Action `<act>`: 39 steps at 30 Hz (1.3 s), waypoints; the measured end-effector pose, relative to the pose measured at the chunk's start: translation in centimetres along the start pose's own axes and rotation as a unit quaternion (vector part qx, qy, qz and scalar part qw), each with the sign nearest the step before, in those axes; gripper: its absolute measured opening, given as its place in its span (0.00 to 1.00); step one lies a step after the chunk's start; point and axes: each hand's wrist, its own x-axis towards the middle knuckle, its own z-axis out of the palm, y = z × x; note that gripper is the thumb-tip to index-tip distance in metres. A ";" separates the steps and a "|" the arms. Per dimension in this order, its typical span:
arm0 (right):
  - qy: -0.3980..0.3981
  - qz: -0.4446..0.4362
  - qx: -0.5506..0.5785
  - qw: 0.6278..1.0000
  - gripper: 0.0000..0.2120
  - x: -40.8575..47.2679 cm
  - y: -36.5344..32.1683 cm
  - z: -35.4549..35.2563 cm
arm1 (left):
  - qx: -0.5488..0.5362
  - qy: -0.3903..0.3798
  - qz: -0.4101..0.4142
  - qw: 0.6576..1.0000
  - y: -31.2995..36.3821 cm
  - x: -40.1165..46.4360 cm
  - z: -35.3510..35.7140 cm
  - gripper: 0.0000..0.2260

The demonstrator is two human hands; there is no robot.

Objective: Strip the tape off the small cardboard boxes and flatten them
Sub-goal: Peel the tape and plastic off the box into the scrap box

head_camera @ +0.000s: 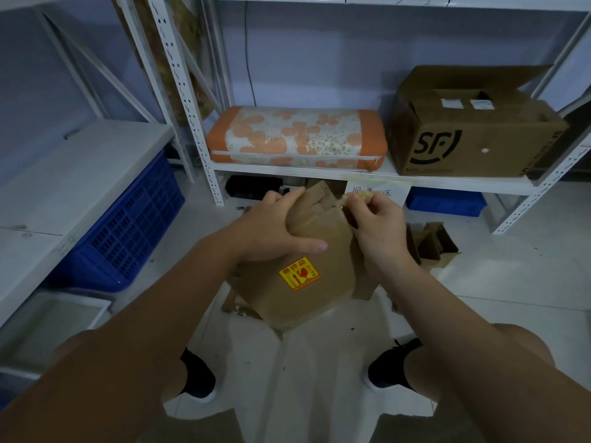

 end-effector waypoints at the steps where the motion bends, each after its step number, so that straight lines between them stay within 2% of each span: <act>1: -0.012 -0.010 0.003 1.000 0.15 -0.1 0.0 0.1 | -0.002 0.012 0.011 1.000 0.6 0.4 0.0 0.57; 5: -0.046 -0.066 -0.010 0.997 0.06 0.2 -0.4 -0.7 | -0.018 0.054 0.047 0.997 1.5 0.9 0.1 0.57; 8: -0.060 -0.153 -0.066 0.984 0.07 0.5 -0.7 -1.6 | -0.005 0.063 0.053 0.997 1.0 0.8 0.6 0.58; 10: -0.083 -0.225 -0.149 0.959 0.07 0.6 -0.9 -1.9 | -0.006 0.065 0.061 0.996 0.7 0.7 1.1 0.57; 13: -0.094 -0.342 -0.291 0.888 0.07 1.2 -1.1 -2.2 | -0.018 0.058 0.073 0.995 0.2 0.5 1.0 0.56; 14: -0.088 -0.347 -0.323 0.876 0.08 1.5 -1.2 -2.5 | -0.020 0.054 0.080 0.995 0.0 0.3 0.8 0.55; 17: -0.064 -0.281 -0.356 0.889 0.11 2.1 -1.6 -3.4 | 0.009 0.046 0.098 0.994 -0.6 -0.2 0.5 0.54; 19: -0.083 -0.295 -0.366 0.879 0.11 1.8 -1.7 -3.1 | 0.013 0.052 0.096 0.994 -0.9 -0.3 0.8 0.54; 20: -0.100 -0.312 -0.361 0.873 0.10 1.5 -1.7 -2.8 | 0.007 0.054 0.096 0.994 -0.8 -0.2 1.0 0.54; 22: -0.134 -0.315 -0.316 0.885 0.09 1.1 -1.5 -2.1 | -0.007 0.055 0.097 0.994 -0.8 -0.2 1.3 0.55; 24: -0.146 -0.303 -0.266 0.903 0.06 1.2 -1.1 -1.7 | -0.011 0.061 0.099 0.993 -0.9 -0.2 1.5 0.56; 26: -0.151 -0.307 -0.256 0.904 0.03 1.2 -0.8 -1.6 | -0.008 0.068 0.097 0.993 -1.1 -0.4 1.5 0.56; 34: -0.197 -0.294 -0.299 0.886 0.13 0.4 -0.2 -0.3 | -0.030 0.107 0.069 0.991 -1.2 -0.4 1.8 0.57; 39: -0.234 -0.251 -0.281 0.896 0.18 0.0 -0.4 0.1 | -0.023 0.115 0.060 0.991 -1.5 -0.5 1.6 0.57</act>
